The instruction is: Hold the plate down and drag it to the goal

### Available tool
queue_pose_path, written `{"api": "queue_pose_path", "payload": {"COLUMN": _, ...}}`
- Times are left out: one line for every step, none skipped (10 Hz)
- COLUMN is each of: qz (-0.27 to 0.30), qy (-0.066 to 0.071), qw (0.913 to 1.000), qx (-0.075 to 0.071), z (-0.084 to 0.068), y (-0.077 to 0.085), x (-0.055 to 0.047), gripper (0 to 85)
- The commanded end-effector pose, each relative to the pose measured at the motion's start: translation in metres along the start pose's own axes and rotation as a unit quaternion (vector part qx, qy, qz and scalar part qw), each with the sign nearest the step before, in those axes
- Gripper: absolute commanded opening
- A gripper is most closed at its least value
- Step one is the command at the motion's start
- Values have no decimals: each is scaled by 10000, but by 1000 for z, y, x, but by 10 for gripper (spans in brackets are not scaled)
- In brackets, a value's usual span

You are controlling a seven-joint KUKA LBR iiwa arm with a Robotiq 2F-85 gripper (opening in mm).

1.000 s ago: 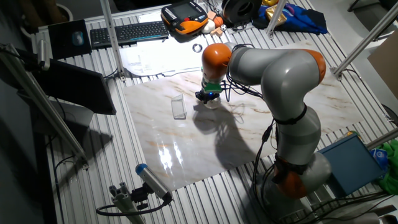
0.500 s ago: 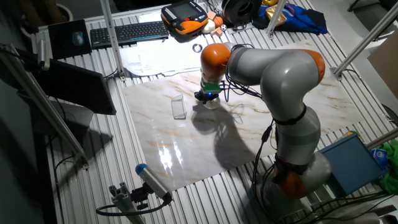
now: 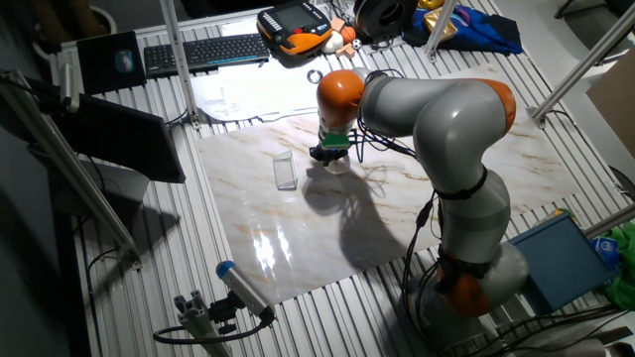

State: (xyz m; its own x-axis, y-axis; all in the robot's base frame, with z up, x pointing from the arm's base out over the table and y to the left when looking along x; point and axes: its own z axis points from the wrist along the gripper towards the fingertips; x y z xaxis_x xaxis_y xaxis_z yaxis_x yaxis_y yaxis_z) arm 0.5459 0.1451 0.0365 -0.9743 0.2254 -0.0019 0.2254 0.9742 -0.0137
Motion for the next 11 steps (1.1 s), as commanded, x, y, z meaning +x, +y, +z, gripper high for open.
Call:
{"api": "queue_pose_path", "payload": {"qz": -43, "qy": 7, "qw": 10000, "qx": 1, "z": -1, "y": -3, "x": -1, "gripper": 0}}
{"api": "queue_pose_path", "payload": {"qz": -58, "qy": 0, "qw": 10000, "qx": 31, "z": 0, "y": -4, "x": -1, "gripper": 0}}
{"api": "queue_pose_path", "payload": {"qz": -73, "qy": -22, "qw": 10000, "qx": 58, "z": 2, "y": -4, "x": 0, "gripper": 0}}
{"api": "queue_pose_path", "payload": {"qz": -73, "qy": -37, "qw": 10000, "qx": 54, "z": 3, "y": -4, "x": 0, "gripper": 0}}
{"api": "queue_pose_path", "payload": {"qz": -73, "qy": -37, "qw": 10000, "qx": 54, "z": 3, "y": -4, "x": 0, "gripper": 0}}
{"api": "queue_pose_path", "payload": {"qz": -66, "qy": -39, "qw": 10000, "qx": 30, "z": 4, "y": -4, "x": 0, "gripper": 0}}
{"api": "queue_pose_path", "payload": {"qz": -50, "qy": -51, "qw": 10000, "qx": 12, "z": 5, "y": -4, "x": 1, "gripper": 0}}
{"api": "queue_pose_path", "payload": {"qz": -35, "qy": -77, "qw": 10000, "qx": -10, "z": 7, "y": -3, "x": 2, "gripper": 0}}
{"api": "queue_pose_path", "payload": {"qz": -27, "qy": -81, "qw": 10000, "qx": -27, "z": 8, "y": -2, "x": 2, "gripper": 0}}
{"api": "queue_pose_path", "payload": {"qz": -20, "qy": -72, "qw": 10000, "qx": -33, "z": 7, "y": -1, "x": 3, "gripper": 0}}
{"api": "queue_pose_path", "payload": {"qz": -4, "qy": -68, "qw": 10000, "qx": -48, "z": 7, "y": 0, "x": 3, "gripper": 0}}
